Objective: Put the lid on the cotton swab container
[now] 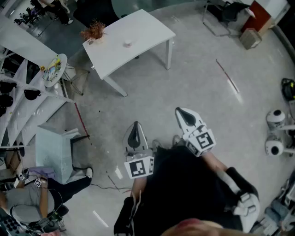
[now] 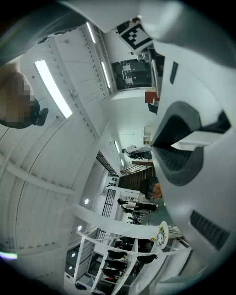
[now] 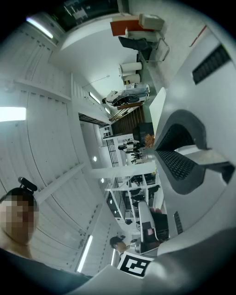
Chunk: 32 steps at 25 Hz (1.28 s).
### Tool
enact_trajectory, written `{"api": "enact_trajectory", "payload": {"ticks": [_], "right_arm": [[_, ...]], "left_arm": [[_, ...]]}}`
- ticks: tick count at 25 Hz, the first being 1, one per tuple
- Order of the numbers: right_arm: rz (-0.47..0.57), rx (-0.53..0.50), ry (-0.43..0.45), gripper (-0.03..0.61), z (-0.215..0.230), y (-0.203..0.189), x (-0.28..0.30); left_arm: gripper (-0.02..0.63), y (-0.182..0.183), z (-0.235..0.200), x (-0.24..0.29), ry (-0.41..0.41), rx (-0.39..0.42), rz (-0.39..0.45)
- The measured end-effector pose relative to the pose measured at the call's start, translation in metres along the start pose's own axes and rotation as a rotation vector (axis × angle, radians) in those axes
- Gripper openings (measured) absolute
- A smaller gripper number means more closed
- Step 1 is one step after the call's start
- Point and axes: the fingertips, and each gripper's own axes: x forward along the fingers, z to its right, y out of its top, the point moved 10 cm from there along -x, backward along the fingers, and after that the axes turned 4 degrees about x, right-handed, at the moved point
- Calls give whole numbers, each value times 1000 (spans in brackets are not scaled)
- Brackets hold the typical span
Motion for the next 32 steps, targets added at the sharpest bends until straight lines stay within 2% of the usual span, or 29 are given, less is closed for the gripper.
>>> {"api": "enact_trajectory", "payload": {"ticks": [16,21,22,23,25,32], "right_arm": [[6,2,7,5,-1,2,-7],[56,29,-34,10,-3,7,0],[59,33,-37,36,-3,7,2],[54,34,-38,115,-3,6,4],[33,22,-47,171,-4,6,7],[24,23,-55,175,-16,-3,15]], "left_arm": [[3,3,6,-3,-6,-4,-6],[3,3,-3,-1,-8,-4,-8],[3,2,-5,0,-9,-5,-10],[3,2,-6,1,-11,-6,-11],[3,2,-9,2,-17,-6,-11],[3,-4,-24,1,-39,-24,-10]]}}
